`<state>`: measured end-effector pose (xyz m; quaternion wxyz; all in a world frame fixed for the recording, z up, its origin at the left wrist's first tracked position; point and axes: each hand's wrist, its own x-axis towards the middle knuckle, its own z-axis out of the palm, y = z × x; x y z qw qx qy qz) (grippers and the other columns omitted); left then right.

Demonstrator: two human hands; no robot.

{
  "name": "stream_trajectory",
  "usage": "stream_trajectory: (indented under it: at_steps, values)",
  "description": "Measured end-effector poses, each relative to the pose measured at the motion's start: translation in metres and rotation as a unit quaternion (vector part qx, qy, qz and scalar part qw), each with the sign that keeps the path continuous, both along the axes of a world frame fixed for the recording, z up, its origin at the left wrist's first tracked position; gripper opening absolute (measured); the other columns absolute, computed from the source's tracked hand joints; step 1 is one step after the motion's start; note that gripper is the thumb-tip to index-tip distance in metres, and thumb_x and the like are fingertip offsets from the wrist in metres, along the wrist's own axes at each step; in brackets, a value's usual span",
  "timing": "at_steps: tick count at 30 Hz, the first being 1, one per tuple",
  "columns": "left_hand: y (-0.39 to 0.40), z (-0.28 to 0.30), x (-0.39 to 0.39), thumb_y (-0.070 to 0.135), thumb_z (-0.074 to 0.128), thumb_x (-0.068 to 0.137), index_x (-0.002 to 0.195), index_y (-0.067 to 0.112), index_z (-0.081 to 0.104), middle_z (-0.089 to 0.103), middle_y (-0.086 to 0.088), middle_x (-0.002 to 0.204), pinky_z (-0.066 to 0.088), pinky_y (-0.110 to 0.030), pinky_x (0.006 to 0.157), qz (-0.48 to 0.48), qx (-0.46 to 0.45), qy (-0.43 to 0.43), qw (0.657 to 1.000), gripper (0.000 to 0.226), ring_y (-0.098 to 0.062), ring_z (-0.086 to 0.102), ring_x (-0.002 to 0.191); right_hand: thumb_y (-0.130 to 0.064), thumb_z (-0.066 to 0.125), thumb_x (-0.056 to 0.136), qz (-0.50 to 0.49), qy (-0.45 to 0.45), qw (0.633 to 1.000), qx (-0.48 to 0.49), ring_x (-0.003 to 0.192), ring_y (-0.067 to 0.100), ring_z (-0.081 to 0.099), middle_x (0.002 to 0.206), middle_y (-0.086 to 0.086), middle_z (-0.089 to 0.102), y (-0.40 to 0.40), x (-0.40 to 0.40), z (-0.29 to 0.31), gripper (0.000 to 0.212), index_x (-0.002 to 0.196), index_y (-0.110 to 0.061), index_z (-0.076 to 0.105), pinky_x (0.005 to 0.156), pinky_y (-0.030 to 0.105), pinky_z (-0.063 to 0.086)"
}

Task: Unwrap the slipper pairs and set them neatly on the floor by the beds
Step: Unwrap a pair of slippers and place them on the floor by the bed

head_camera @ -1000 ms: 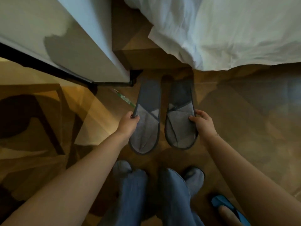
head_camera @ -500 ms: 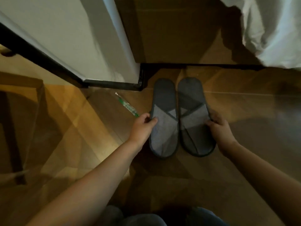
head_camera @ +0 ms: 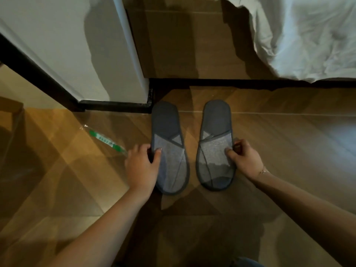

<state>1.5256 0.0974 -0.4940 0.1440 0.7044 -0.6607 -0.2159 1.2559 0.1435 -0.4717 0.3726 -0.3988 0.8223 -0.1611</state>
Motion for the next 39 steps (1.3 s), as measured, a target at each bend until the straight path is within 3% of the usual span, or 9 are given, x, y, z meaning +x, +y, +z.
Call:
stream_trajectory:
  at_steps: [4, 7, 10, 12, 14, 17, 23, 35, 39]
  values:
    - [0.001, 0.008, 0.007, 0.045, 0.062, 0.085, 0.122, 0.016, 0.052, 0.051, -0.009, 0.118, 0.043, -0.039, 0.088, -0.040, -0.058, -0.058, 0.996, 0.048, -0.027, 0.049, 0.108, -0.038, 0.062, 0.088, 0.031, 0.035, 0.999, -0.007, 0.098, 0.023, 0.057, 0.107, 0.006, 0.058, 0.002, -0.008, 0.000, 0.039, 0.115, -0.011, 0.051, 0.082, 0.037, 0.049]
    - [0.003, 0.019, 0.006, 0.044, 0.061, 0.086, 0.129, 0.021, 0.047, 0.045, -0.005, 0.131, 0.040, -0.038, 0.095, -0.149, -0.082, -0.050, 0.984, 0.051, -0.025, 0.045, 0.119, -0.038, 0.063, 0.087, 0.071, 0.128, 0.988, -0.046, 0.117, 0.031, 0.045, 0.124, 0.013, 0.047, 0.006, -0.011, 0.006, 0.050, 0.125, -0.010, 0.049, 0.100, 0.042, 0.042]
    - [0.005, 0.024, -0.004, 0.055, 0.049, 0.090, 0.144, 0.026, 0.032, 0.019, 0.000, 0.156, 0.024, -0.041, 0.113, -0.277, 0.003, -0.049, 0.960, 0.064, -0.022, 0.020, 0.143, -0.044, 0.061, 0.086, 0.171, 0.161, 0.965, -0.120, 0.131, 0.035, 0.033, 0.141, 0.015, 0.036, 0.008, 0.001, 0.010, 0.064, 0.138, -0.013, 0.042, 0.106, 0.044, 0.032]
    - [0.004, 0.018, -0.010, 0.063, 0.043, 0.089, 0.151, 0.028, 0.015, -0.004, 0.003, 0.161, 0.009, -0.040, 0.118, -0.318, 0.064, -0.082, 0.942, 0.077, -0.021, 0.001, 0.148, -0.062, 0.050, 0.082, 0.271, 0.178, 0.939, -0.111, 0.140, 0.037, 0.022, 0.155, 0.014, 0.022, 0.007, 0.011, 0.001, 0.079, 0.146, -0.020, 0.033, 0.112, 0.050, 0.027]
    - [0.005, 0.010, -0.011, 0.067, 0.041, 0.087, 0.152, 0.030, 0.005, -0.012, 0.002, 0.161, 0.001, -0.038, 0.118, -0.337, 0.078, -0.117, 0.931, 0.083, -0.020, -0.007, 0.148, -0.072, 0.042, 0.079, 0.329, 0.175, 0.926, -0.061, 0.147, 0.034, 0.005, 0.161, 0.009, 0.005, 0.005, 0.017, -0.009, 0.089, 0.151, -0.027, 0.018, 0.118, 0.051, 0.015]
    - [0.004, 0.006, -0.005, 0.067, 0.039, 0.087, 0.152, 0.032, 0.003, -0.011, 0.001, 0.162, 0.001, -0.037, 0.119, -0.359, 0.061, -0.137, 0.921, 0.083, -0.019, -0.007, 0.148, -0.064, 0.049, 0.084, 0.341, 0.145, 0.928, -0.034, 0.147, 0.027, -0.011, 0.162, 0.000, -0.006, 0.005, 0.019, -0.013, 0.085, 0.152, -0.032, 0.008, 0.120, 0.043, 0.002]
    - [0.005, 0.009, -0.001, 0.066, 0.043, 0.086, 0.152, 0.032, 0.004, -0.009, 0.003, 0.162, 0.003, -0.038, 0.121, -0.373, 0.065, -0.138, 0.915, 0.084, -0.018, -0.007, 0.148, -0.064, 0.055, 0.081, 0.405, 0.125, 0.905, -0.035, 0.146, 0.023, -0.015, 0.161, -0.004, -0.009, 0.014, 0.020, -0.021, 0.090, 0.151, -0.035, 0.005, 0.121, 0.044, 0.003]
    - [0.010, 0.012, 0.001, 0.064, 0.047, 0.086, 0.153, 0.031, 0.006, -0.009, 0.003, 0.162, 0.004, -0.038, 0.121, -0.359, 0.074, -0.111, 0.924, 0.085, -0.017, -0.007, 0.148, -0.055, 0.060, 0.083, 0.406, 0.087, 0.908, -0.052, 0.147, 0.023, -0.013, 0.161, -0.003, -0.006, 0.009, 0.036, -0.018, 0.085, 0.151, -0.033, 0.014, 0.120, 0.041, 0.003]
    - [0.012, 0.022, 0.019, 0.054, 0.047, 0.090, 0.151, 0.032, 0.019, 0.000, 0.006, 0.161, 0.001, -0.032, 0.117, -0.311, 0.003, -0.044, 0.949, 0.070, -0.009, -0.006, 0.145, -0.060, 0.047, 0.085, 0.347, 0.063, 0.924, -0.149, 0.148, 0.021, 0.001, 0.160, -0.003, 0.004, 0.015, 0.020, -0.004, 0.074, 0.149, -0.031, 0.023, 0.118, 0.037, 0.007]
